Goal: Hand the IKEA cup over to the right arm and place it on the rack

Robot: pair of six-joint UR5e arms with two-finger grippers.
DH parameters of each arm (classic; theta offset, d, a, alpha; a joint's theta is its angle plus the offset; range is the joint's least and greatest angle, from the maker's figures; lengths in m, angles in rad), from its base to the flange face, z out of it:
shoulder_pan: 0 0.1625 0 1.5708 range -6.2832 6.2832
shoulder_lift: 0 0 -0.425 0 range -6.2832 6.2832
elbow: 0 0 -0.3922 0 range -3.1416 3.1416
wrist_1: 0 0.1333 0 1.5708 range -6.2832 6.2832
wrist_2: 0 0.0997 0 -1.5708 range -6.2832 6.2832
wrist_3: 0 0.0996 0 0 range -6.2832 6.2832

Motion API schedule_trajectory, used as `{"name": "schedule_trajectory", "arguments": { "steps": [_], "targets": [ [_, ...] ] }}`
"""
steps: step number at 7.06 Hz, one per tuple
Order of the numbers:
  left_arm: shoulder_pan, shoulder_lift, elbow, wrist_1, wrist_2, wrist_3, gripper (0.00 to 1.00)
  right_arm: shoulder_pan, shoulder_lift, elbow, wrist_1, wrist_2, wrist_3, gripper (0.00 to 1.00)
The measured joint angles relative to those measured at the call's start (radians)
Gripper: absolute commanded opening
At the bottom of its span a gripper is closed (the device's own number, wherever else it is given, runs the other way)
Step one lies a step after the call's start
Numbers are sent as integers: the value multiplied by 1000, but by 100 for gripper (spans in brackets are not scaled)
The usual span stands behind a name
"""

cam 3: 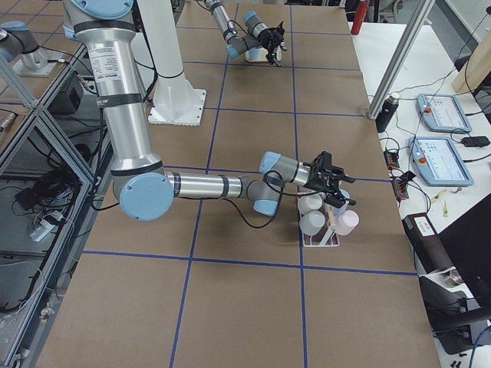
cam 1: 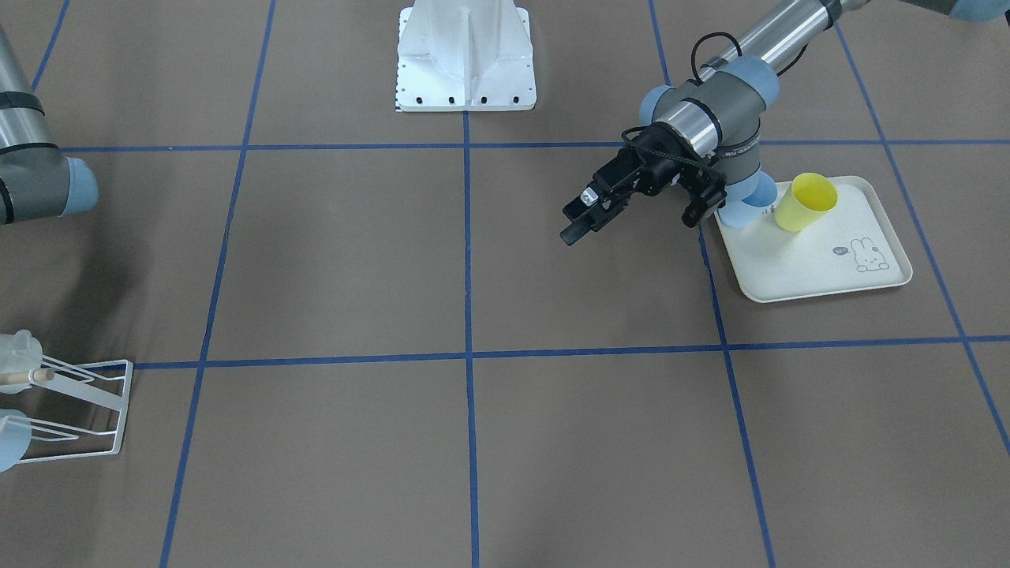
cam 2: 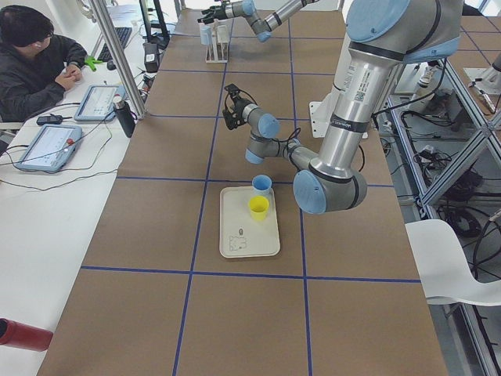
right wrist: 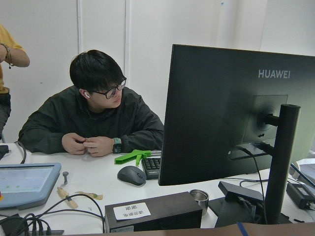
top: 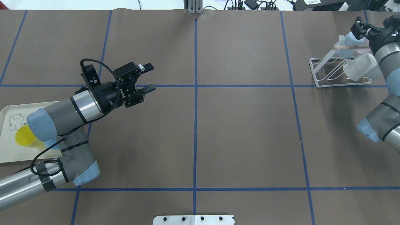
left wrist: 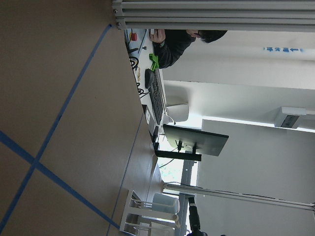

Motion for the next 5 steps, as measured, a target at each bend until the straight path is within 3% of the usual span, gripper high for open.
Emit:
{"name": "schedule_trajectory", "arguments": {
  "steps": [3,5],
  "targets": [
    [-42,11,-102,119,-86,14,100,87,-9,55,-6,178,-5,100],
    [-157,45,-177,229,-230,34,100,167,-19,142,-86,351,-4,100]
  ]
}}
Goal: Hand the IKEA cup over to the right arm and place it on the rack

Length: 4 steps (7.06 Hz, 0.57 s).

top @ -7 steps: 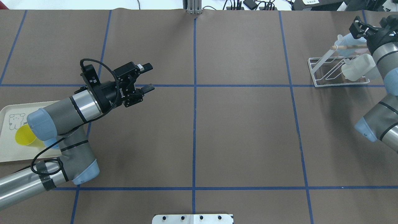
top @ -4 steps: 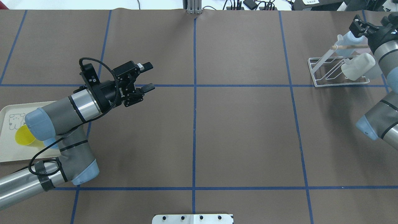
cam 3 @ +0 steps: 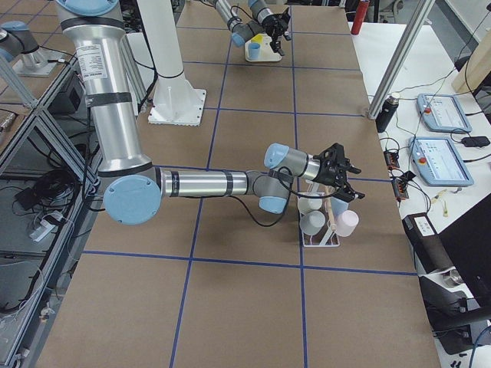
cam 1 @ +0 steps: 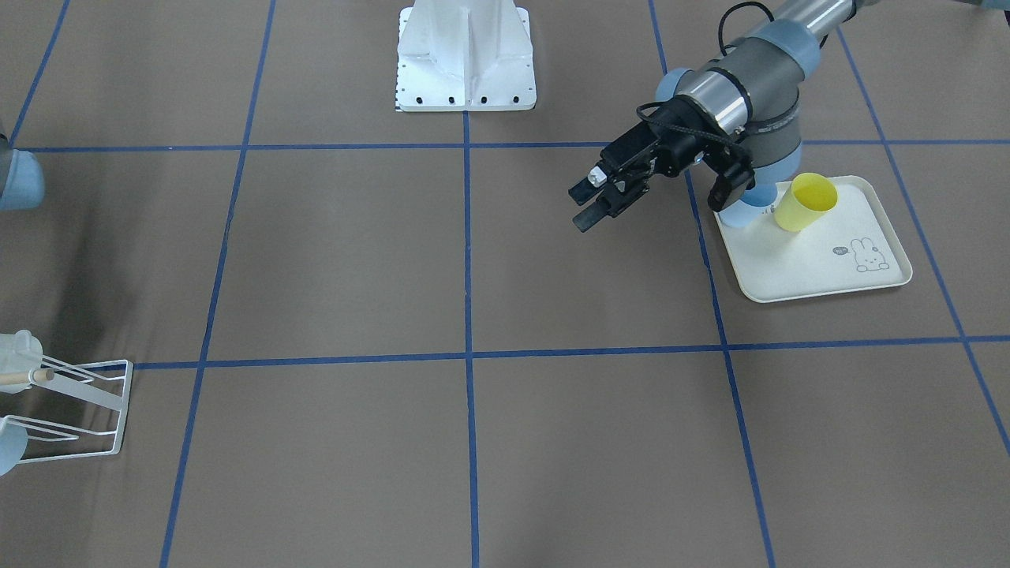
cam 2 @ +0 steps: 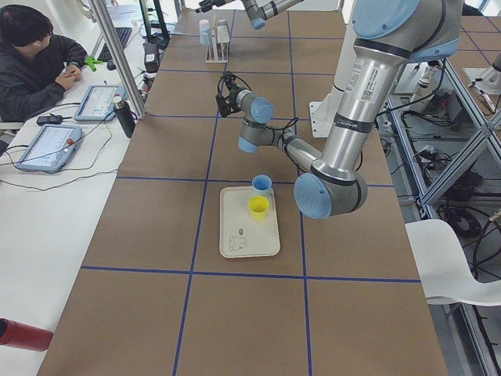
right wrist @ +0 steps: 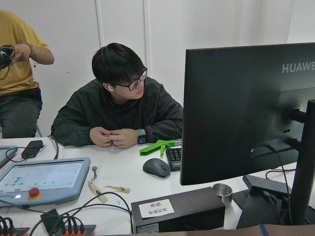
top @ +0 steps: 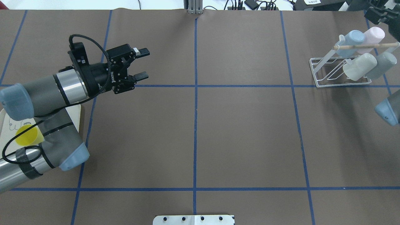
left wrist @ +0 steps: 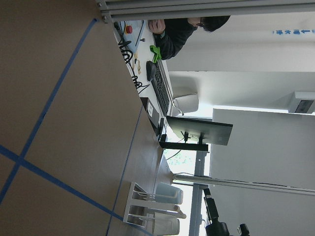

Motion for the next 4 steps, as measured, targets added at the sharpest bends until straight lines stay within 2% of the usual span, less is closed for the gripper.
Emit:
{"name": "schedule_trajectory", "arguments": {
  "steps": [3,4],
  "targets": [
    [-222,180,-201,244,-293,289,99,57,-15,279,-315,229,18,100],
    [-259,269,-259,302,-348,424,99,59,-15,330,-372,279,55,100]
  ]
}}
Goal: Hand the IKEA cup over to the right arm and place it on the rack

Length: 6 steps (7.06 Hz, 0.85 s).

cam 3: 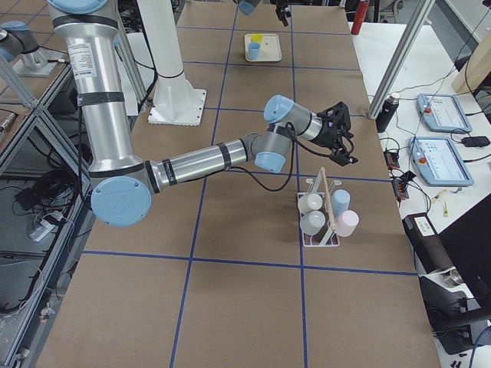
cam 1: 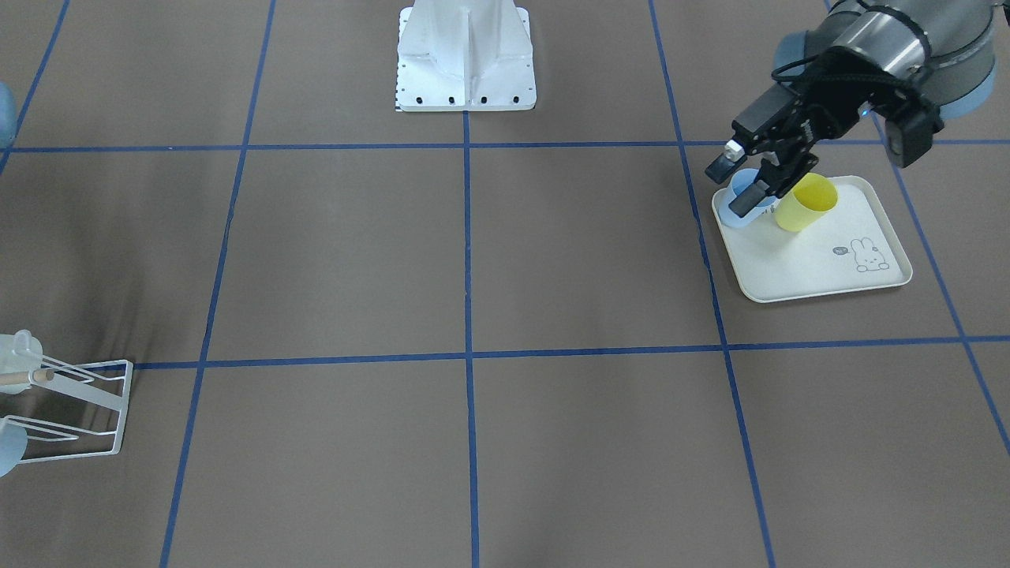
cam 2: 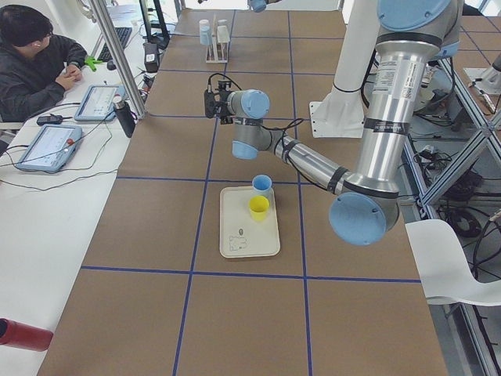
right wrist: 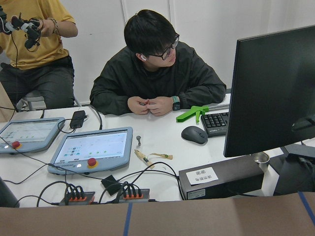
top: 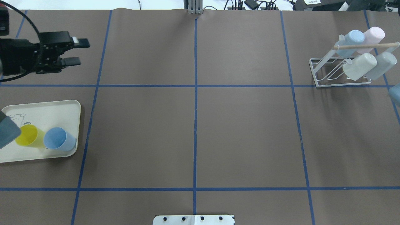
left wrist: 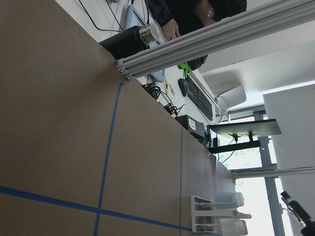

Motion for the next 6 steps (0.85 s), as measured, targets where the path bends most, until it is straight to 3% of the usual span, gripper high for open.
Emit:
{"name": "schedule_trajectory", "arguments": {
  "steps": [3,6],
  "targets": [
    [-27,302,-93,85,-64,378,100,-2,8,63,-28,201,164,100],
    [-25,457,-105,198,-109,654,99,-15,14,90,-26,305,258,100]
  ]
}}
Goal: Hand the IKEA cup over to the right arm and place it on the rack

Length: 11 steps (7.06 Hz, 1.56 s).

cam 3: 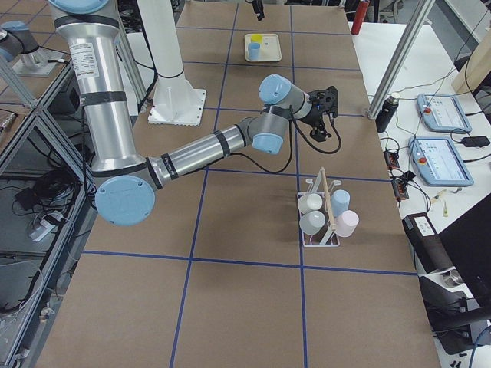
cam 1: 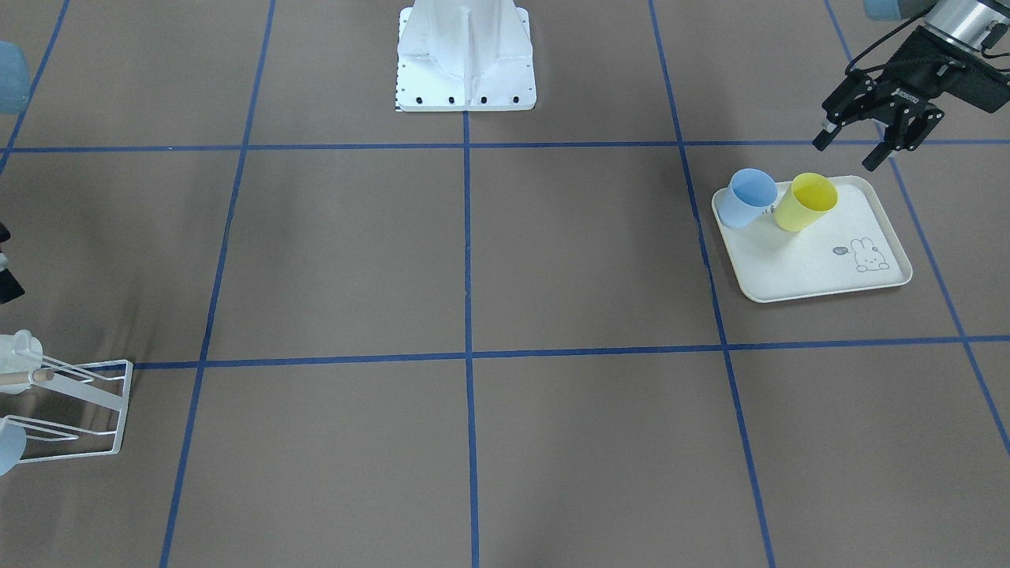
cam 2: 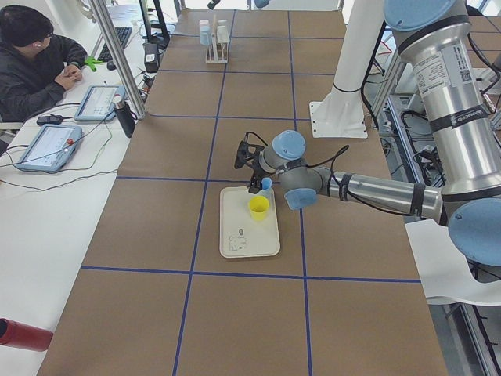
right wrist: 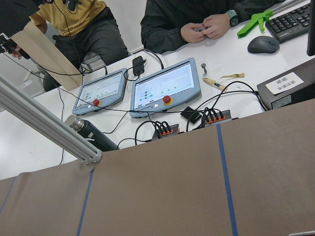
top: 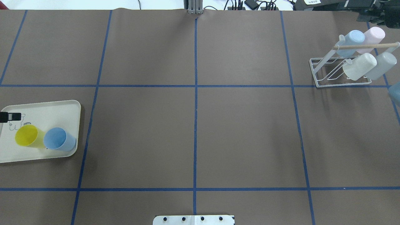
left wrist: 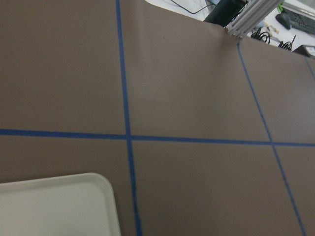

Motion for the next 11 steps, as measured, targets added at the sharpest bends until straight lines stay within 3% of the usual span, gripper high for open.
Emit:
{"name": "schedule_trajectory", "arguments": {
  "steps": [2,3,9,11],
  "targets": [
    [9,22,20,53,0,70,95,-11,1,-1,-1,11,17,100],
    [15,20,44,60,5,79,86,-18,1,1,0,12,25,100],
    [124,-26,156,63,24,84,66,-29,0,3,0,17,41,100],
    [128,-31,176,62,24,85,55,-29,0,3,0,20,41,100]
  ]
}}
